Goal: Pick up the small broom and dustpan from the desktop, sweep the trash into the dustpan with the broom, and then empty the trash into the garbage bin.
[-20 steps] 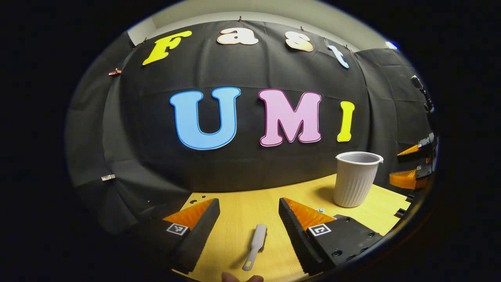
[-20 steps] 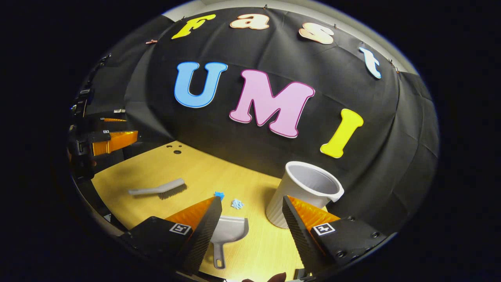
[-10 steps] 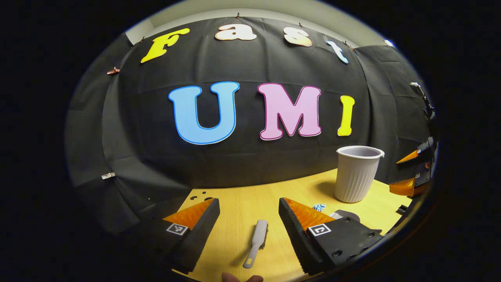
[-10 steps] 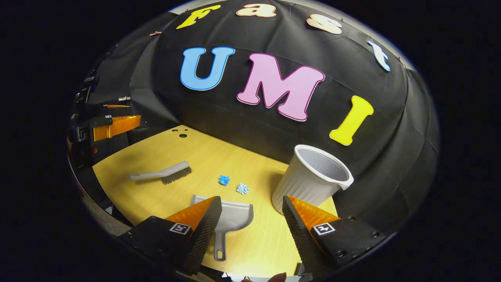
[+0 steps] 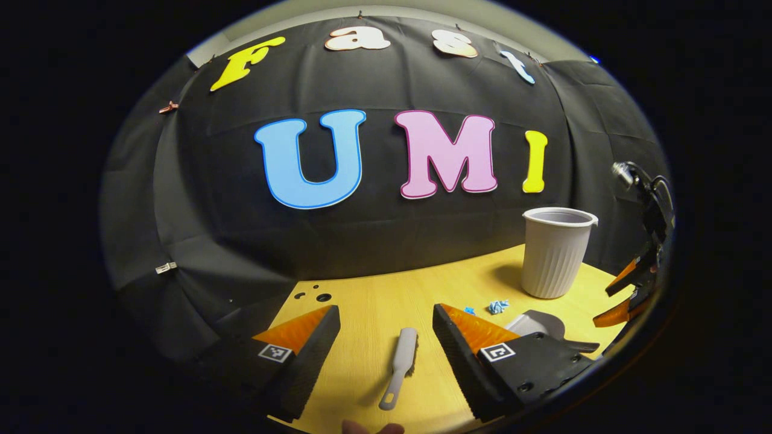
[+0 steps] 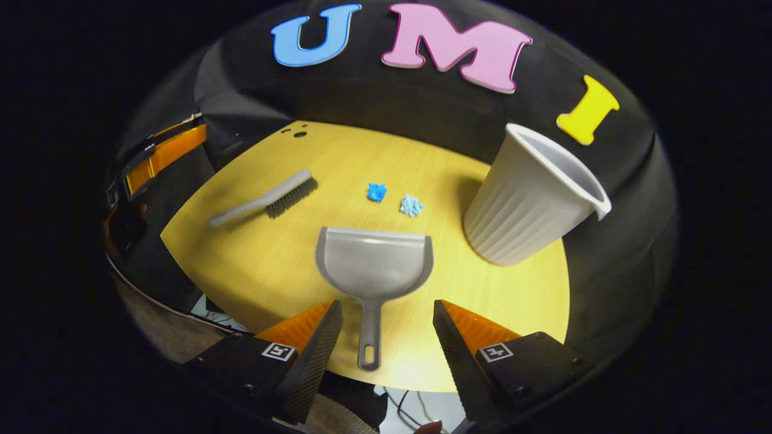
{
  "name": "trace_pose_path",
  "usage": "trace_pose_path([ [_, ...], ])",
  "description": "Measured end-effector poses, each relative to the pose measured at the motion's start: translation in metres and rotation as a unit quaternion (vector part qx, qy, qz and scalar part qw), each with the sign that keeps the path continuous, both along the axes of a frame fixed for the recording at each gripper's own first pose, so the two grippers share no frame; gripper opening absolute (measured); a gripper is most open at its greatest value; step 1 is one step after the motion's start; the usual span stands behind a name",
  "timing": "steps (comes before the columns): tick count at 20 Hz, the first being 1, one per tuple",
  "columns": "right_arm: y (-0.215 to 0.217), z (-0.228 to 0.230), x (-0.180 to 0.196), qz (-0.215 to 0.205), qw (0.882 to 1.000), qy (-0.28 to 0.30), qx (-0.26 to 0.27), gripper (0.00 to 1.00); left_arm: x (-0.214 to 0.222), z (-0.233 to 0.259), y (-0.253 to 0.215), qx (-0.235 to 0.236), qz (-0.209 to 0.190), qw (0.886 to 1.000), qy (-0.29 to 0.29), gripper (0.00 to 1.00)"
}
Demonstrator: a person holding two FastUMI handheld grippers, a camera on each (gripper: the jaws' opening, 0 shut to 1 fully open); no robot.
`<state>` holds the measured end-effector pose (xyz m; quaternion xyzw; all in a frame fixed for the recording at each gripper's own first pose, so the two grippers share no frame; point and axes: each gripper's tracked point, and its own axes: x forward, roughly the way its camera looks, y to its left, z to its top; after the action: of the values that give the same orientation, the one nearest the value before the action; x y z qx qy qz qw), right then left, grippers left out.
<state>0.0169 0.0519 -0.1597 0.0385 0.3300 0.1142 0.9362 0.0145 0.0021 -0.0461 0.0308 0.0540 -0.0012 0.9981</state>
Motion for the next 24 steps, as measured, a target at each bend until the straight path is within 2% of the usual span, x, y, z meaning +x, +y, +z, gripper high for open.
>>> trace_pose_path([
  [4,0.010,-0.058,0.007,0.015,0.994,0.105,0.002,0.94,0.002,-0.010,0.002,0.013,-0.004,1.000,0.008,0.97],
  [6,0.014,-0.080,0.009,0.021,0.990,0.136,-0.008,0.94,0.003,-0.015,0.002,0.010,0.000,1.000,0.014,0.97],
  [9,0.031,-0.098,0.016,0.025,0.985,0.170,0.007,0.93,0.009,-0.029,0.008,-0.002,0.007,1.000,0.027,0.98],
  [14,0.038,-0.108,0.040,0.027,0.982,0.187,-0.014,0.91,0.022,-0.036,0.022,-0.008,0.016,0.999,0.036,0.98],
  [24,0.051,-0.123,0.049,0.028,0.971,0.237,-0.017,0.84,0.033,-0.048,0.037,-0.022,0.019,0.998,0.047,0.97],
])
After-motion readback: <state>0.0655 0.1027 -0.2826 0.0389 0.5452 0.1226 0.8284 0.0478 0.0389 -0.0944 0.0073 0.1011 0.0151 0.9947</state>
